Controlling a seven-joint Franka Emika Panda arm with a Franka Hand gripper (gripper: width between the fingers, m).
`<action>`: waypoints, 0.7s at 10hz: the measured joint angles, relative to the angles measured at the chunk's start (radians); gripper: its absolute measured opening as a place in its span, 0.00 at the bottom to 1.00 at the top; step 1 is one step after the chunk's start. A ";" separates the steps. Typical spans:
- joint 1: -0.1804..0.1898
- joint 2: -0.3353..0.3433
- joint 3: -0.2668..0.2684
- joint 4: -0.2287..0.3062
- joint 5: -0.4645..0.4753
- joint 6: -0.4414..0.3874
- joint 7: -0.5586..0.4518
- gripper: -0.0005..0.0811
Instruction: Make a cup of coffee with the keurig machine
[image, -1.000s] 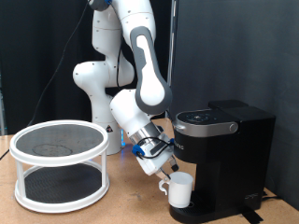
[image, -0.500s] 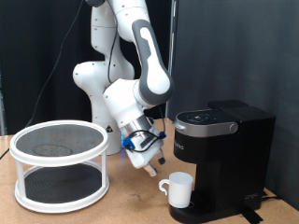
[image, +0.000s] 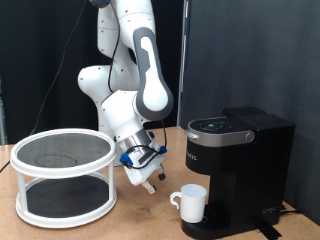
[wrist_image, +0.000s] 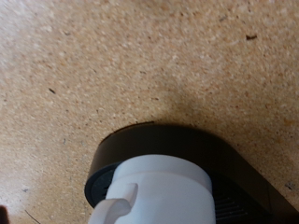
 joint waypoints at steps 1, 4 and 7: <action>0.001 0.003 0.002 0.003 0.018 -0.007 -0.014 0.91; 0.008 0.015 0.021 0.023 0.055 -0.002 -0.018 0.91; 0.016 0.074 0.042 0.079 0.080 0.042 -0.010 0.91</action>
